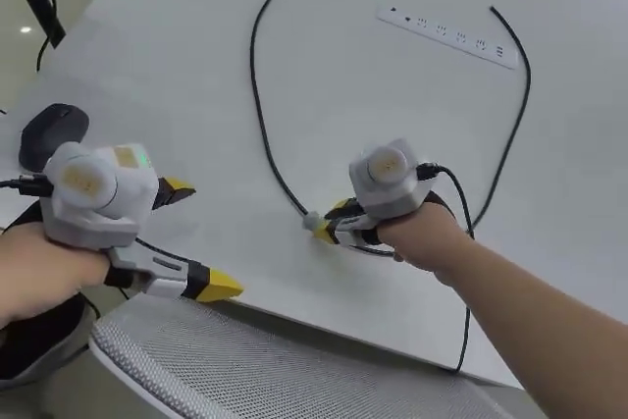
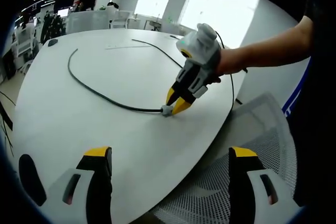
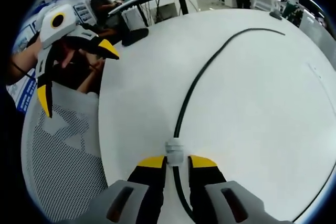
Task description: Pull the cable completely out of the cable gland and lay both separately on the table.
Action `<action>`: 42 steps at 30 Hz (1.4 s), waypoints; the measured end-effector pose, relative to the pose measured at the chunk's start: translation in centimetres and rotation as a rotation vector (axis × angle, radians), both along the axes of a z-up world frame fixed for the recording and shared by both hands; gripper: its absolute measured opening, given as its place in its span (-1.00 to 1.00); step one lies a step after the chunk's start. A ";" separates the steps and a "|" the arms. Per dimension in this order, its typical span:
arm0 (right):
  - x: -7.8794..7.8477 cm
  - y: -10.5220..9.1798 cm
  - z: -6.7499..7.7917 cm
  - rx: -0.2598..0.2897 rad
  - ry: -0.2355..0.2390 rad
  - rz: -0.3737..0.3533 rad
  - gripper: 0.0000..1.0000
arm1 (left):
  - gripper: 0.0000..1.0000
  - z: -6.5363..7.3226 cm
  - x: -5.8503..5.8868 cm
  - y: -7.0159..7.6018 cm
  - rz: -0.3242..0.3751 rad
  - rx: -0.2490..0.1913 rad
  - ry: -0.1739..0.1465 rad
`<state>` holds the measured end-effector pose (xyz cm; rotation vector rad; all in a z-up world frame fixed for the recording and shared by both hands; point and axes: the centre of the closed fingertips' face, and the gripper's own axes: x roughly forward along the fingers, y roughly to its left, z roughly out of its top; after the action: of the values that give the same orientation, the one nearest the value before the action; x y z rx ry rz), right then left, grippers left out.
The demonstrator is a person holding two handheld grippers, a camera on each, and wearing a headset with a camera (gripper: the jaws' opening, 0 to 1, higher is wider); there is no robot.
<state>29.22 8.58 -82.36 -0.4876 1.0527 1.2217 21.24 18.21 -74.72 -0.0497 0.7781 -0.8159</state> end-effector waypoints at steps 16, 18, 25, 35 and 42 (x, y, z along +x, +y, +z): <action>-0.2 0.0 1.1 -0.001 -0.026 0.030 -0.86 | 0.83 0.5 0.4 -0.4 -0.005 -0.013 -0.007; -0.4 -0.1 1.6 0.000 -0.026 0.034 -0.87 | 0.82 0.8 0.7 -0.5 -0.008 -0.017 -0.013; -1.5 -0.5 4.0 -0.006 -0.044 0.081 -0.87 | 0.82 2.4 1.7 -1.6 -0.039 -0.026 -0.048; -2.3 -1.0 7.6 0.005 -0.049 0.126 -0.87 | 0.79 4.5 2.7 -4.0 -0.119 -0.033 -0.095; -2.9 -0.8 10.8 0.010 -0.084 0.203 -0.87 | 0.75 6.2 3.6 -5.8 -0.176 -0.043 -0.142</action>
<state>26.29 7.76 -71.54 -0.6450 0.9424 1.3719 24.79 12.46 -68.52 0.0393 0.6364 -0.9922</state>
